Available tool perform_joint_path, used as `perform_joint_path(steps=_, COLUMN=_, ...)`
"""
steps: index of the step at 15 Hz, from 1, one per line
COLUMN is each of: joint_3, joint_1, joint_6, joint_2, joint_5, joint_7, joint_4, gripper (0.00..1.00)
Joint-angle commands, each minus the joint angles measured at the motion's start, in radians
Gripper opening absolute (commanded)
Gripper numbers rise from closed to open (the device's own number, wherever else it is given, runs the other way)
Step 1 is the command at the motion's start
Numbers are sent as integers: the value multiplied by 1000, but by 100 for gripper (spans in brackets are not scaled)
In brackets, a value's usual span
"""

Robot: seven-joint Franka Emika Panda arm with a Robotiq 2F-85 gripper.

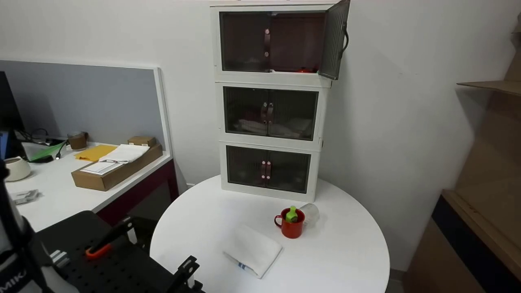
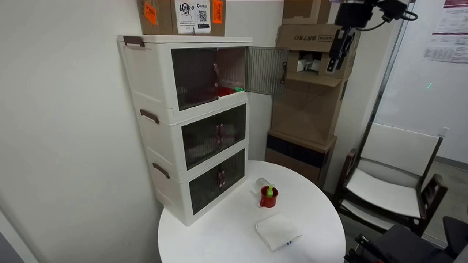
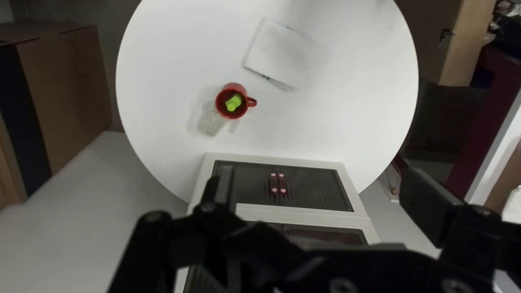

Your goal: Close the top cupboard

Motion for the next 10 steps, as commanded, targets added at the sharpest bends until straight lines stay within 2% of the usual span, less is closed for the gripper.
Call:
perform_joint_path(steps=1, joint_3=-26, joint_1=0, joint_6=-40, joint_2=196, joint_5=24, joint_7=-91, joint_4=253, gripper=100)
perform_joint_path(steps=2, joint_3=-30, joint_1=-2, joint_6=-67, joint_2=216, joint_5=59, joint_7=-109, joint_4=291, gripper=100)
perform_joint_path(steps=3, joint_3=0, joint_1=-23, joint_6=-7, joint_2=130, joint_5=25, joint_7=-64, joint_4=163, gripper=100)
perform_joint_path(steps=5, joint_3=1, joint_1=-28, joint_6=-21, joint_2=187, joint_5=44, joint_7=-80, joint_4=234, gripper=100)
perform_joint_path(steps=9, joint_3=2, joint_1=-30, joint_6=-32, joint_2=210, joint_5=47, joint_7=-86, joint_4=261, gripper=100)
perform_joint_path(steps=10, joint_3=-5, joint_1=-29, joint_6=-35, joint_2=218, joint_5=120, joint_7=-47, joint_4=270, gripper=100)
